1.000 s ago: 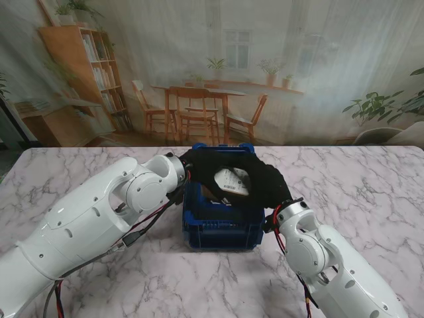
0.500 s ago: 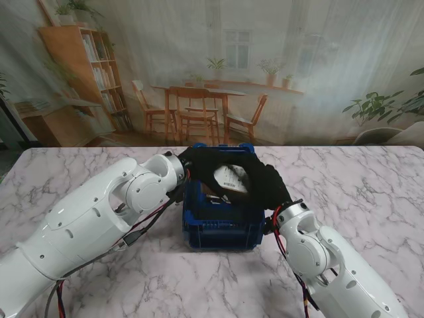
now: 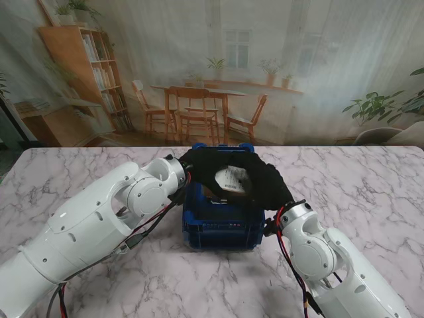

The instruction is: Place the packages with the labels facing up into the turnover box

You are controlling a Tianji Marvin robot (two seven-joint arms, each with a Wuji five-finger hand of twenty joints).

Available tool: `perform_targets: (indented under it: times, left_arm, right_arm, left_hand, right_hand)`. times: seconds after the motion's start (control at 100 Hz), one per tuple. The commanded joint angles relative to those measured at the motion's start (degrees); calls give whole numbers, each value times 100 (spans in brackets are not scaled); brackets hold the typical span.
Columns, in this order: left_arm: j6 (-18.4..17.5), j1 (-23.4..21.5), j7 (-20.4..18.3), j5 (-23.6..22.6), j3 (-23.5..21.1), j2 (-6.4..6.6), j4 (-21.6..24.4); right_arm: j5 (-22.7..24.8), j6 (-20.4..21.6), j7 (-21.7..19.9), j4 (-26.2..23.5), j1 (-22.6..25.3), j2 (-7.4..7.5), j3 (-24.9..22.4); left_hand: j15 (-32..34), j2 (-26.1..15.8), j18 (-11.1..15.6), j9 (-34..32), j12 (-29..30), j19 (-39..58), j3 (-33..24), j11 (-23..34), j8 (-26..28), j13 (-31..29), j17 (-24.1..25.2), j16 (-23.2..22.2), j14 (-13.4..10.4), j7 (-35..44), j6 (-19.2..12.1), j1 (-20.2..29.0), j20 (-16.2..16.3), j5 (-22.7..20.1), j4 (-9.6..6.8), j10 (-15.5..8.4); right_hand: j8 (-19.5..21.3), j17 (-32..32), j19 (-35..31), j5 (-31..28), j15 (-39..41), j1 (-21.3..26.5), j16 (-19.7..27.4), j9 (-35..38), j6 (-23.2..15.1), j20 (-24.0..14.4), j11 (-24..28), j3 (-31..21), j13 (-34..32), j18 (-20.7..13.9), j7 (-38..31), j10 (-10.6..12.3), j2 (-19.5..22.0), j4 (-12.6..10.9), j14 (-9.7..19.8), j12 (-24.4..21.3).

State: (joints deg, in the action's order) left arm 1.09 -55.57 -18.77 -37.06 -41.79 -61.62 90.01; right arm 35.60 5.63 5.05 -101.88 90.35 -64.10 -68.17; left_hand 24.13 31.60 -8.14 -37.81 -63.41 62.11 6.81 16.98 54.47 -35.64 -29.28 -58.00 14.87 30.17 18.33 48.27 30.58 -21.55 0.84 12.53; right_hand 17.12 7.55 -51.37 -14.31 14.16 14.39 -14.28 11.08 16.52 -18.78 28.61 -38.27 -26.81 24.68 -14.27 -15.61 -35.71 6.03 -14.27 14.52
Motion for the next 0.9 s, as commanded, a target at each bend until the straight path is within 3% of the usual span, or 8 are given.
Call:
perform_targets:
  times: [0.0, 0.21, 0.53, 0.72, 0.89]
  left_arm:
    - [5, -46, -65, -10, 33, -27, -56]
    - [-4, -80, 19, -10, 9, -43, -68]
    - [-99, -156, 149, -168, -88, -45, -18]
    - [-140, -207, 161, -259, -180, -32, 65]
    - [-145, -184, 168, -277, -118, -35, 22]
  right_arm:
    - [79, 26, -22, -105, 39, -1, -35]
    - [169, 128, 18, -113, 126, 8, -154]
    - [492, 191, 480, -162, 423, -30, -516]
    - [557, 232, 753, -292, 799, -67, -941]
    - [476, 175, 1134, -252, 1078, -146, -1256]
  left_hand:
    - [954, -1022, 466, -448, -378, 222, -1947, 648, 283, -572, -135, -342, -362, 786, -794, 2434, 22, -133, -567, -540]
    - [966, -1007, 480, -459, -378, 244, -1979, 663, 273, -590, -149, -360, -353, 812, -798, 2439, 20, -137, -563, -541]
    - [957, -1030, 484, -435, -375, 250, -1996, 661, 249, -554, -120, -358, -361, 818, -805, 2412, 14, -115, -558, -539]
    - [946, -1059, 473, -422, -365, 246, -1989, 647, 227, -533, -92, -336, -355, 805, -801, 2409, 8, -103, -548, -530]
    - [926, -1090, 463, -411, -352, 245, -1984, 628, 212, -506, -77, -301, -344, 794, -796, 2409, 4, -101, -547, -528]
  right_hand:
    - [-104, -96, 30, 200, -336, -288, 140, -175, -84, 4, -183, 124, 153, -64, 209, 109, 110, 130, -50, -89]
    - [8, -59, 72, 149, -420, -210, 168, -131, -163, 15, -268, 148, 114, -87, 373, 190, 106, 129, -9, -107]
    - [190, -173, 169, 61, -442, -117, 149, -127, -433, 20, -206, 179, 234, -168, 317, 273, 134, 102, 93, -67]
    - [456, -296, 499, 204, -689, -87, 270, -125, -816, 61, -199, 391, 374, -202, -77, 406, 719, 68, -1, -62]
    - [466, -342, 662, 208, -790, -40, 326, -32, -967, 95, -298, 476, 411, -232, -346, 466, 910, 37, 46, -98]
